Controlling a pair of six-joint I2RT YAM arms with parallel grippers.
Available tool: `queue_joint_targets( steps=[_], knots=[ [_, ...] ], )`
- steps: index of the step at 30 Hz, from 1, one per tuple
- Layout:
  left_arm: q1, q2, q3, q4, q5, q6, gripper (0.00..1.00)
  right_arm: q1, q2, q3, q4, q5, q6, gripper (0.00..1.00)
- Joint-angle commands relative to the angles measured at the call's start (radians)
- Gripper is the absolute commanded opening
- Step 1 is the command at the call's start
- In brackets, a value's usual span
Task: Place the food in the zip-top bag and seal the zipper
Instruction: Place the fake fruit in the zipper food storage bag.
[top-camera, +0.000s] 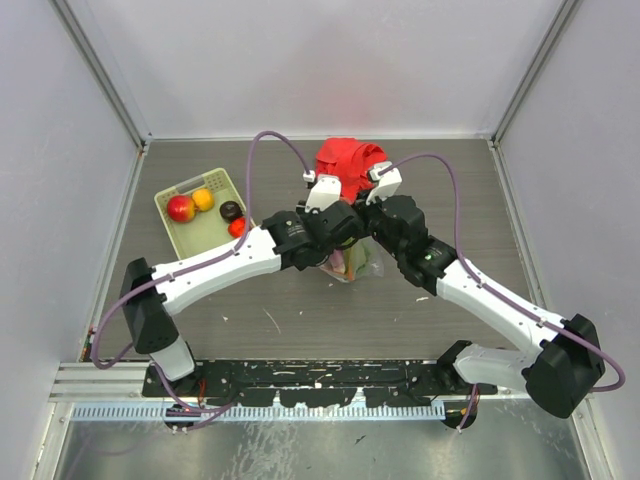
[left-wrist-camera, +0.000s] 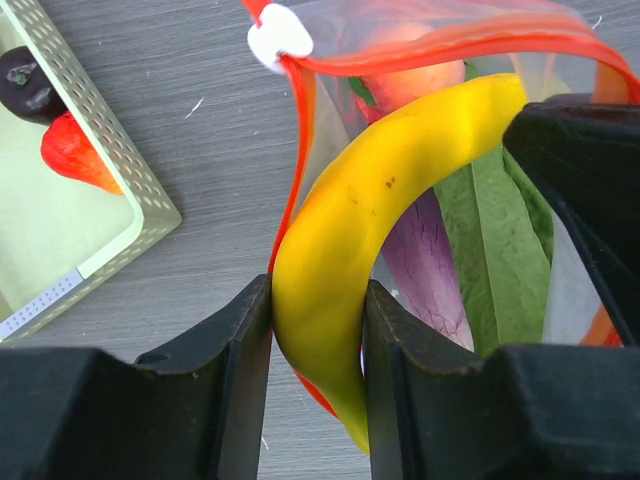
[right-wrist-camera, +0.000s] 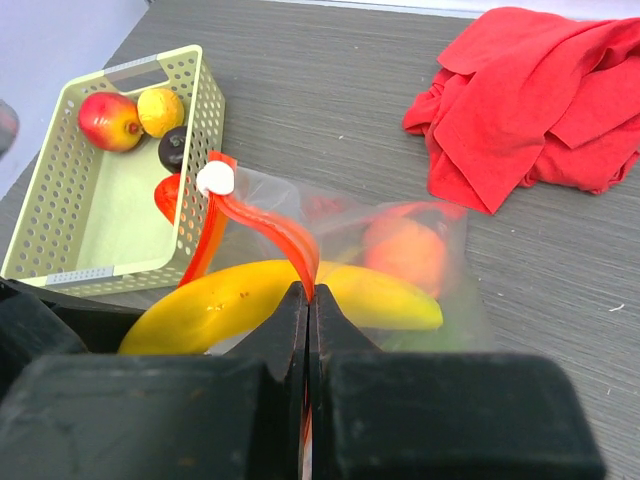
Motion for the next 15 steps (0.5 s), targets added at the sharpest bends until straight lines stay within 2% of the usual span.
queue_joint_targets(
  steps=[1, 8, 15],
  knots=[
    [-0.009, -0.001, 0.034, 0.069, -0.003, 0.008, 0.39, 0.004, -0.003, 0.021, 0.092, -0.014, 0.025, 0.00],
    [-0.011, 0.022, 0.006, 0.133, 0.064, -0.026, 0.49, 0.005, -0.003, 0.019, 0.094, -0.006, 0.030, 0.00],
    [-0.009, -0.018, -0.027, 0.142, 0.113, -0.042, 0.53, 0.004, -0.011, 0.012, 0.090, 0.010, 0.026, 0.00]
  ],
)
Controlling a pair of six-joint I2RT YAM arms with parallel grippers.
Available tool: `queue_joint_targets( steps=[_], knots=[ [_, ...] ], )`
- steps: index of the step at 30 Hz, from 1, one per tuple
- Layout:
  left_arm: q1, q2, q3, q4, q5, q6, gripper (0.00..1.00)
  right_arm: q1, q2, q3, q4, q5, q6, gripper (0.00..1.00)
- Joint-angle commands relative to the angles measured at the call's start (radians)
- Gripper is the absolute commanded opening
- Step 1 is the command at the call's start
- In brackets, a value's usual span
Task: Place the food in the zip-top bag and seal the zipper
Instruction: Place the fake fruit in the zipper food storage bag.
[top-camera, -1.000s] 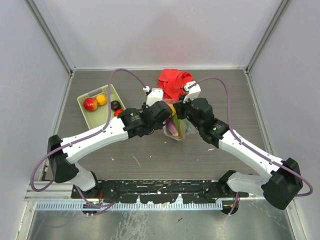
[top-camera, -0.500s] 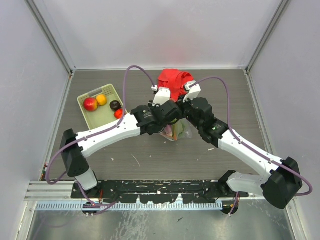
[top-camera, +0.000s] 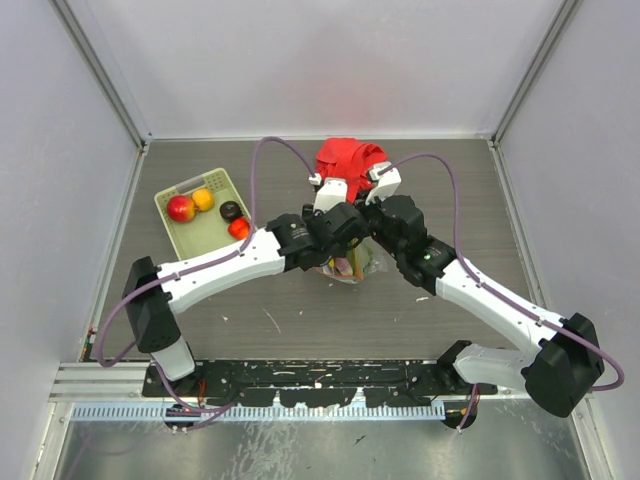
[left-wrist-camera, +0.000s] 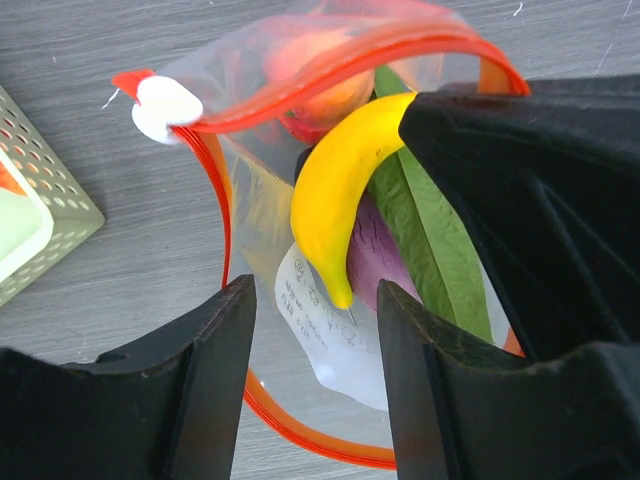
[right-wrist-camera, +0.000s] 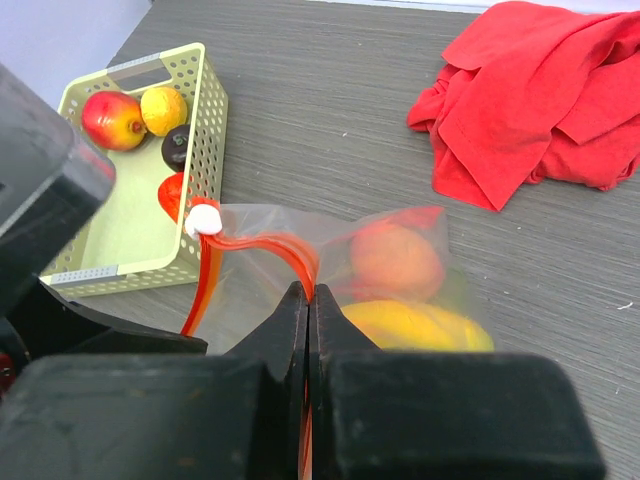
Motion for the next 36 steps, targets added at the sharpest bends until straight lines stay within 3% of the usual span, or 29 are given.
queue_joint_targets(
  steps=[1, 15, 21, 26, 33, 36],
  knots=[
    [-0.003, -0.052, -0.012, 0.035, 0.014, -0.025, 0.54, 0.004, -0.020, 0.010, 0.088, 0.017, 0.010, 0.00],
    [0.035, -0.258, -0.199, 0.044, 0.020, -0.064, 0.58, 0.005, -0.031, 0.004, 0.085, 0.027, 0.005, 0.00],
    [0.095, -0.230, -0.239, 0.109, 0.161, -0.077, 0.55, 0.004, -0.031, 0.006, 0.081, 0.028, 0.006, 0.00],
    [0.116, -0.175, -0.232, 0.135, 0.223, -0.083, 0.43, 0.005, -0.031, 0.007, 0.076, 0.030, 0.003, 0.00],
    [0.116, -0.200, -0.190, 0.135, 0.221, -0.047, 0.11, 0.005, -0.036, 0.007, 0.058, 0.059, -0.016, 0.00],
    [0.116, -0.225, -0.161, 0.138, 0.221, -0.018, 0.03, 0.004, -0.047, 0.008, 0.045, 0.093, -0.029, 0.00]
  ],
)
